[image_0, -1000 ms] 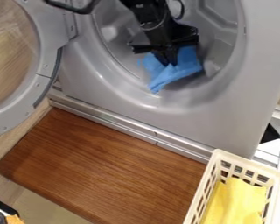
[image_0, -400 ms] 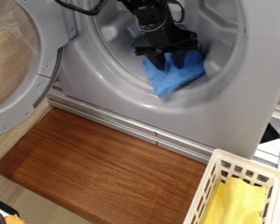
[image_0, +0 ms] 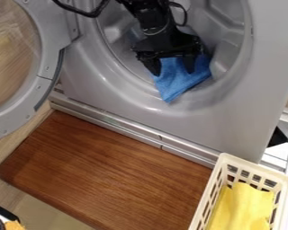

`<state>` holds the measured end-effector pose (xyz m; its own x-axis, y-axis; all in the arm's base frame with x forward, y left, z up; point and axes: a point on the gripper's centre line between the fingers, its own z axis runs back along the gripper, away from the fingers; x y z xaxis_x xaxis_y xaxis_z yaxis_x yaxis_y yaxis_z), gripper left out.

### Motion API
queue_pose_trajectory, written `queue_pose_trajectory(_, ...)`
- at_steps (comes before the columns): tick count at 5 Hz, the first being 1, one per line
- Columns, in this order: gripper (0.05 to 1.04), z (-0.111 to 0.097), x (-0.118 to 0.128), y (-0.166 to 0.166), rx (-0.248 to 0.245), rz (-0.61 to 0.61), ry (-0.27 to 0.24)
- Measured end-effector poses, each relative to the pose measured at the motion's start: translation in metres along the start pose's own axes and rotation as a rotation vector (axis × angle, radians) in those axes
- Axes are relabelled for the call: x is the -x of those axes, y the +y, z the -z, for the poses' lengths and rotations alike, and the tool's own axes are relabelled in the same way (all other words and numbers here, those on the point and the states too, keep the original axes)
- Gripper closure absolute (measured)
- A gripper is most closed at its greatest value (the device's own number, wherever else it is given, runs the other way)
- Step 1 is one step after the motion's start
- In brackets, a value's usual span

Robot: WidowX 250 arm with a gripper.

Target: Move the cloth blue

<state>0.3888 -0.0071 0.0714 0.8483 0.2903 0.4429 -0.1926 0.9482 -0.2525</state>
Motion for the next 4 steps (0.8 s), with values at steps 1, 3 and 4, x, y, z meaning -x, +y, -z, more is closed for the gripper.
queue_pose_trajectory(1, 0.077, -0.026, -0.001, 0.007, 0.0, -0.032, -0.012)
queue_pose_trajectory(3, 0.083, -0.073, 0.037, 0.012, 0.004, -0.033, -0.011)
queue_pose_trajectory(4, 0.083, -0.071, 0.068, 0.016, -0.03, 0.001, 0.035)
